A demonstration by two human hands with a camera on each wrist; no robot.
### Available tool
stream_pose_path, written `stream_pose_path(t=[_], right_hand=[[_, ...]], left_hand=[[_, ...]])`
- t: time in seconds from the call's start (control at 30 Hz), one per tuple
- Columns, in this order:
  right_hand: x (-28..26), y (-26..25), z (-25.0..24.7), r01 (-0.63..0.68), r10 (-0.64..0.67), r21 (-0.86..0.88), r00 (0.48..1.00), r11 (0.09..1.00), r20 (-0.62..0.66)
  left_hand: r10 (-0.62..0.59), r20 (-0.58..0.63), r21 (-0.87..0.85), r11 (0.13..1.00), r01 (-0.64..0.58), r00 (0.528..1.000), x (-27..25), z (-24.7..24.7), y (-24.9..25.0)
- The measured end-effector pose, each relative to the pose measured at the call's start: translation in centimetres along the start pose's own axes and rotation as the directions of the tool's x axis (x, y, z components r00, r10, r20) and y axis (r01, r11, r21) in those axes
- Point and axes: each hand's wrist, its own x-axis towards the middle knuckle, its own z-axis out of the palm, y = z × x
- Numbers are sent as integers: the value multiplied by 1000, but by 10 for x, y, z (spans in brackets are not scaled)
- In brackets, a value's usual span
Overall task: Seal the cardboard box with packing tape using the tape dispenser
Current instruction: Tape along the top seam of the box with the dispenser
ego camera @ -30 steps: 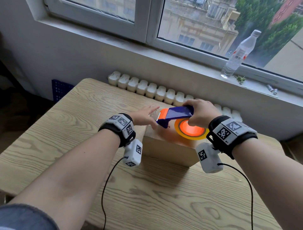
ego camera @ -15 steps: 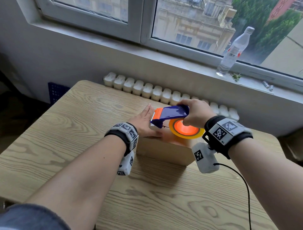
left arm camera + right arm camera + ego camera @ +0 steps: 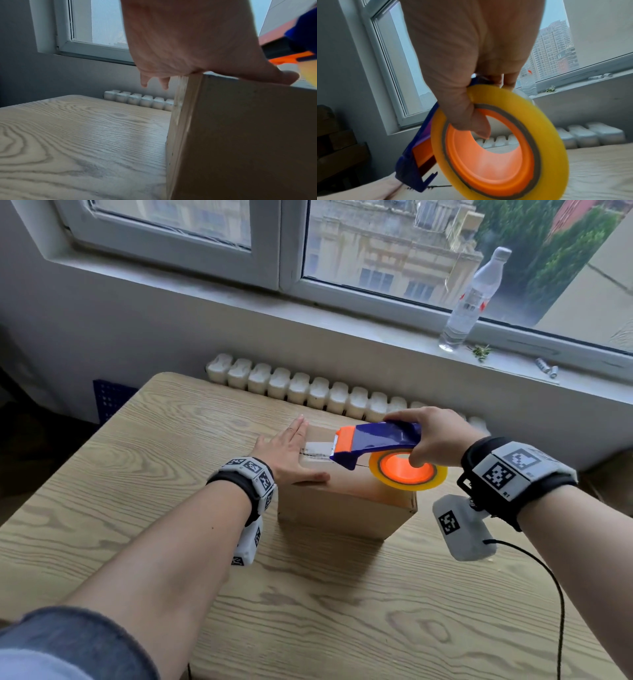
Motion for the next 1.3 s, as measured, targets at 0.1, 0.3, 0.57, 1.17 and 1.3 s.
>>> stream_pose_path(t=[0.1,0.3,0.57,1.17,1.3], right_hand=[[-6,10,0,-12,12,-54,1000,998,2],[3,6,7,62,-68,-163,997,985,-33],[18,1,14,38,-40,-182,999,983,-6],[11,16,9,53,-53,-9,997,999,-54],[7,22,9,77,-75,32,995,996,-58]], left_hand=[[2,11,-7,1000,-2,1000,0,0,0],[12,-6,-24,1000,-12,1000,1,0,0],[68,-50,181,982,-58,996,2,4,7],[112,-112,172,981,-92,987,16,21,38],[102,-110,170,982,-83,989,18,20,38]])
